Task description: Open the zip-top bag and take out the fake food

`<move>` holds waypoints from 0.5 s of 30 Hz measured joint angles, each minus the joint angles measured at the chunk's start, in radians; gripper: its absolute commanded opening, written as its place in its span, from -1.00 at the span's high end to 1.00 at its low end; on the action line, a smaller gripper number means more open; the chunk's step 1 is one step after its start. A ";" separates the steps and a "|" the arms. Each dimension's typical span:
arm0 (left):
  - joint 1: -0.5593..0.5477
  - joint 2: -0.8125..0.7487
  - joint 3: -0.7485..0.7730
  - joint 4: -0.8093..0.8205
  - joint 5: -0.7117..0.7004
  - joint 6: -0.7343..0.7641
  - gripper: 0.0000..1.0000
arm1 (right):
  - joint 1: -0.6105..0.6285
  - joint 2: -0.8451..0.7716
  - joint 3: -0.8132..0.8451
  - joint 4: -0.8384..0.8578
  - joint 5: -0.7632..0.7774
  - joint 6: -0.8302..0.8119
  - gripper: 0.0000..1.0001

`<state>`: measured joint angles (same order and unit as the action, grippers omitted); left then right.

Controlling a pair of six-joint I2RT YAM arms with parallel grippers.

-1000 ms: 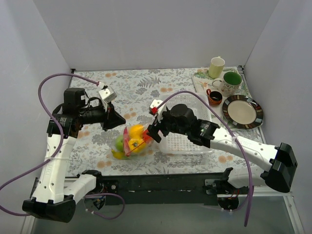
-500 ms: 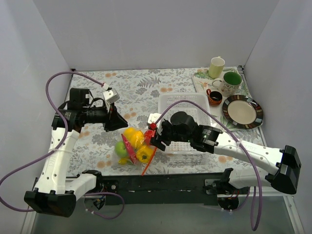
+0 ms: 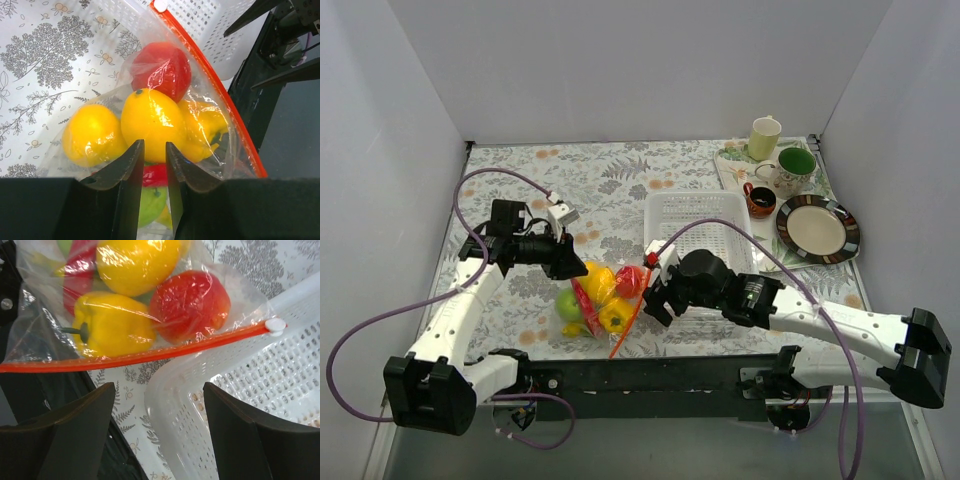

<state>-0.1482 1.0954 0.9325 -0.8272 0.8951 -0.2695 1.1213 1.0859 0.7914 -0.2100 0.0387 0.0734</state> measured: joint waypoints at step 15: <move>-0.092 0.047 -0.157 0.186 -0.134 -0.053 0.61 | 0.000 0.129 0.003 0.092 0.005 0.054 -0.58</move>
<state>-0.2401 1.1423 0.7757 -0.6411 0.7616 -0.3222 1.1213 1.2148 0.7948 -0.1184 0.0433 0.1272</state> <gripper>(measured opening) 0.205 0.794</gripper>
